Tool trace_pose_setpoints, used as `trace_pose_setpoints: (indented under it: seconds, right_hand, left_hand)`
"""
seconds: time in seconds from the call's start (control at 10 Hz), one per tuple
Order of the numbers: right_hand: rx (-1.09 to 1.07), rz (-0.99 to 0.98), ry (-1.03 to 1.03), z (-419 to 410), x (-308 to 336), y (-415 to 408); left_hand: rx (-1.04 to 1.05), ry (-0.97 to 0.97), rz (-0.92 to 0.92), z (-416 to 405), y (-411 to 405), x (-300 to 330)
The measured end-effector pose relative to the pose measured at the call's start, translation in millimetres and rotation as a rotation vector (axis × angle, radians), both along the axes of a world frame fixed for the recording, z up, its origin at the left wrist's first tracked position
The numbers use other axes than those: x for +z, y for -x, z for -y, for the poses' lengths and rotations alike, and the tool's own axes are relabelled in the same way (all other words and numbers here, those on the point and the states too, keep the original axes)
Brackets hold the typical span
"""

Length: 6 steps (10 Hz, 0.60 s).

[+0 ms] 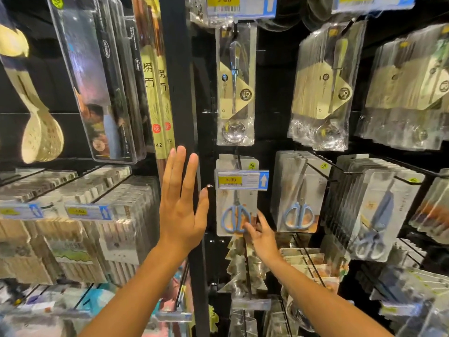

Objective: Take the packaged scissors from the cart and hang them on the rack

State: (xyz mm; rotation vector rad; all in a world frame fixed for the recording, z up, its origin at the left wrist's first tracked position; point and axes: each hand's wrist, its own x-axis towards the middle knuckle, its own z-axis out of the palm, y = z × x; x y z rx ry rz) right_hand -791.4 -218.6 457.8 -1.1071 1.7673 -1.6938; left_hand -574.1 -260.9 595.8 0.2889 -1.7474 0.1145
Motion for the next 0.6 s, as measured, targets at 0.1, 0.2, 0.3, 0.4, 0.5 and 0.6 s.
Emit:
trace_pose_setpoints:
  seconds: [0.1,0.2,0.3,0.4,0.5,0.6]
  right_hand:
    - [-0.016,-0.052,-0.031,14.4,-4.4,5.5]
    - [-0.043,-0.022,-0.086,25.4,-3.8,8.8]
    - [-0.070,-0.023,-0.122,36.1,-7.1,14.9]
    - [-0.056,0.009,-0.152,32.3,-8.7,17.5]
    - [-0.016,-0.056,-0.196,15.6,-13.1,16.2]
    - [0.026,-0.245,-0.290,-9.6,-22.4,15.2]
  left_hand:
    - [0.006,0.009,-0.006,1.5,0.3,-2.0]
    - [-0.002,0.020,-0.009,2.7,0.8,-2.0]
    - [-0.010,0.039,-0.008,5.0,1.3,-2.9]
    - [-0.021,0.032,-0.008,6.8,1.7,-4.2]
    - [-0.017,0.040,-0.004,6.2,1.4,-4.5]
    - [-0.005,0.034,-0.020,6.3,1.5,-4.4]
